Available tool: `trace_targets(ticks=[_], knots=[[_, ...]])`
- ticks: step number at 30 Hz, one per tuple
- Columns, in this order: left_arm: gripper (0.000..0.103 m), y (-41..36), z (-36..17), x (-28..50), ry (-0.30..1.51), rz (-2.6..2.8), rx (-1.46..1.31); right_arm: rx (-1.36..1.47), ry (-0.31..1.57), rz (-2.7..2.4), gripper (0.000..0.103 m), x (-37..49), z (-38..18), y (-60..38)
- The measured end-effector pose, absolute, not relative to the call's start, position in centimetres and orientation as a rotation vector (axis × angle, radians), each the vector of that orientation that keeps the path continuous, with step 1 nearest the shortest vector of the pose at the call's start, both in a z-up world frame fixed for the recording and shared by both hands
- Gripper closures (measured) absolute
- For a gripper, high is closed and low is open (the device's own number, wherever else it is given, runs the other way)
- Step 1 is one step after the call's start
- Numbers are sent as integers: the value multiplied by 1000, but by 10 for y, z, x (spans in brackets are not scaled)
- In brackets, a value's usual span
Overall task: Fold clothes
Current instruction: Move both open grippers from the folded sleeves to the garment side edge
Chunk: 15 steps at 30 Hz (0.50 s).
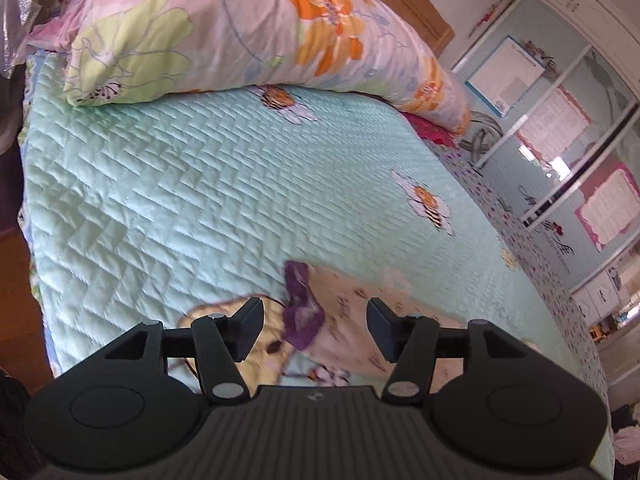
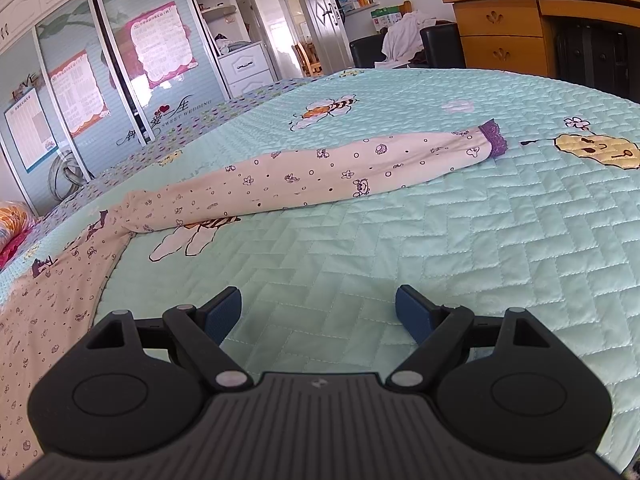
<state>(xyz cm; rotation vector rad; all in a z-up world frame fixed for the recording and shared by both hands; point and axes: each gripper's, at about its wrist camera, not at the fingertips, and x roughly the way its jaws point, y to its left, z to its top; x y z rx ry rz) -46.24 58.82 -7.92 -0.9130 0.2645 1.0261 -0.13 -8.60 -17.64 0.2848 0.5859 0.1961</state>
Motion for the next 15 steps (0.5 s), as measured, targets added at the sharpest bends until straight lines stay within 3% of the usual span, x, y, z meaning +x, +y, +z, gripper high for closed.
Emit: trace_targets(ticks=[4, 10, 15], knots=[[43, 540, -69, -417, 315, 864, -862, 291, 604, 185, 19, -2, -170, -86], [43, 495, -56, -332, 450, 650, -662, 398, 577, 487, 21, 3, -108, -47], [42, 488, -77, -293, 510, 561, -701, 394, 644, 729, 21, 14, -94, 12]])
